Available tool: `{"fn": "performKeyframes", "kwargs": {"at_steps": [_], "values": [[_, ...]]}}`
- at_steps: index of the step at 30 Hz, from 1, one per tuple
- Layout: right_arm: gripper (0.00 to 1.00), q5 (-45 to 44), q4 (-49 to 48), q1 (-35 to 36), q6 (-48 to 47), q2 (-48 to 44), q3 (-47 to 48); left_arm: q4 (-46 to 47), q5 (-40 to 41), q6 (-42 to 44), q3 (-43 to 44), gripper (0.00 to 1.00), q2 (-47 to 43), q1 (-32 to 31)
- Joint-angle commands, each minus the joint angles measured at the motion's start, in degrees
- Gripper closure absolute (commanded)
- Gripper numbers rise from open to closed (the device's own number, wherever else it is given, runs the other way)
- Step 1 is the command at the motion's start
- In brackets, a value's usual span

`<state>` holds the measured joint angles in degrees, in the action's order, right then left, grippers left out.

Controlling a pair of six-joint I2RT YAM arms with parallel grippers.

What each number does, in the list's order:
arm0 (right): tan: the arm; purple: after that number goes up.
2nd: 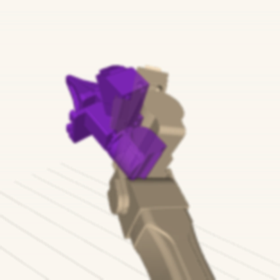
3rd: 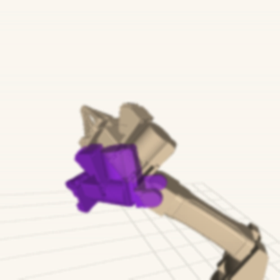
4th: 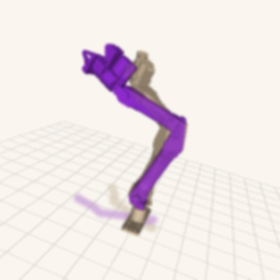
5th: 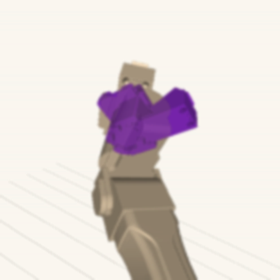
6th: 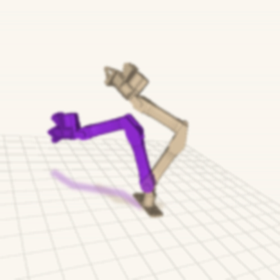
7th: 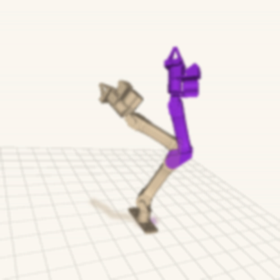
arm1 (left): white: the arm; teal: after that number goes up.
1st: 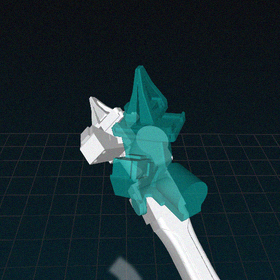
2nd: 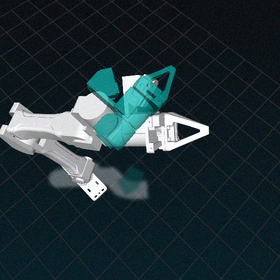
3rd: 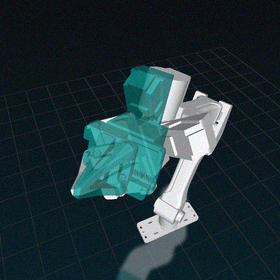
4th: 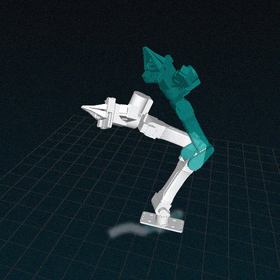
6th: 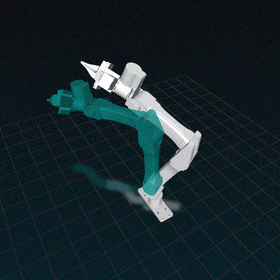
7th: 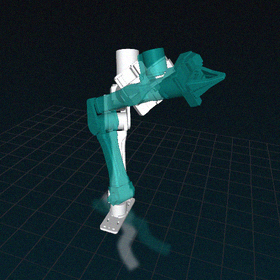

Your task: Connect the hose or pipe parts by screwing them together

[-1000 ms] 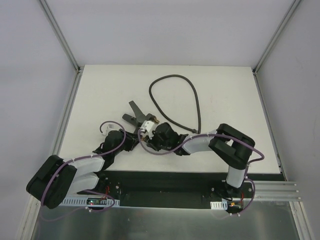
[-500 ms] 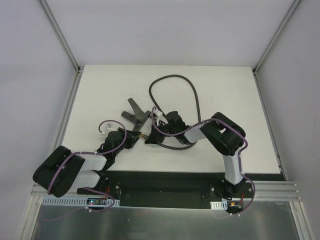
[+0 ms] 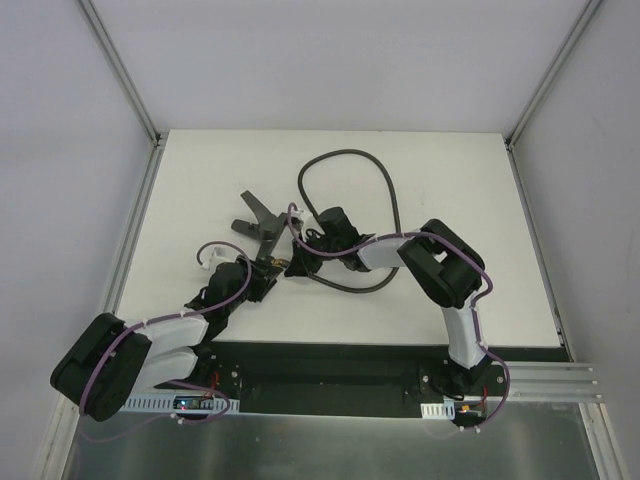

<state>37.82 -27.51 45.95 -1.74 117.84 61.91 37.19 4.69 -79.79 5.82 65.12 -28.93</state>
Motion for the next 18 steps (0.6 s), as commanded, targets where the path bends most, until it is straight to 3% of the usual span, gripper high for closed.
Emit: {"fn": "performKeyframes", "kwargs": {"at_steps": [1,7,10,11,16,17,18], "values": [[0.99,-5.92,0.70,-1.48,-5.03,0.63,4.53,-9.57,-1.17,3.76,2.08,0.54,-4.56,-0.78],[0.99,-6.45,3.33,-1.75,-5.20,2.74,8.22,-14.95,-0.21,5.08,4.19,0.41,-8.34,-0.69],[0.89,-6.97,4.21,-2.01,-5.47,2.92,8.93,-18.37,0.06,6.57,5.77,0.36,-11.32,-0.34],[0.78,-7.84,4.48,-2.10,-5.64,2.75,8.93,-19.43,0.23,7.18,6.21,0.35,-12.03,-0.17],[0.50,-8.29,8.78,-2.36,-7.93,0.11,9.19,-27.43,2.43,14.72,12.27,0.28,-15.99,1.76],[0.33,-8.38,9.40,-2.36,-8.02,-0.59,9.02,-27.87,2.26,16.05,13.15,0.27,-16.77,2.99],[0.27,-8.47,9.66,-2.36,-8.11,-2.25,8.76,-28.57,2.17,17.29,14.99,0.26,-16.70,3.61]]}}
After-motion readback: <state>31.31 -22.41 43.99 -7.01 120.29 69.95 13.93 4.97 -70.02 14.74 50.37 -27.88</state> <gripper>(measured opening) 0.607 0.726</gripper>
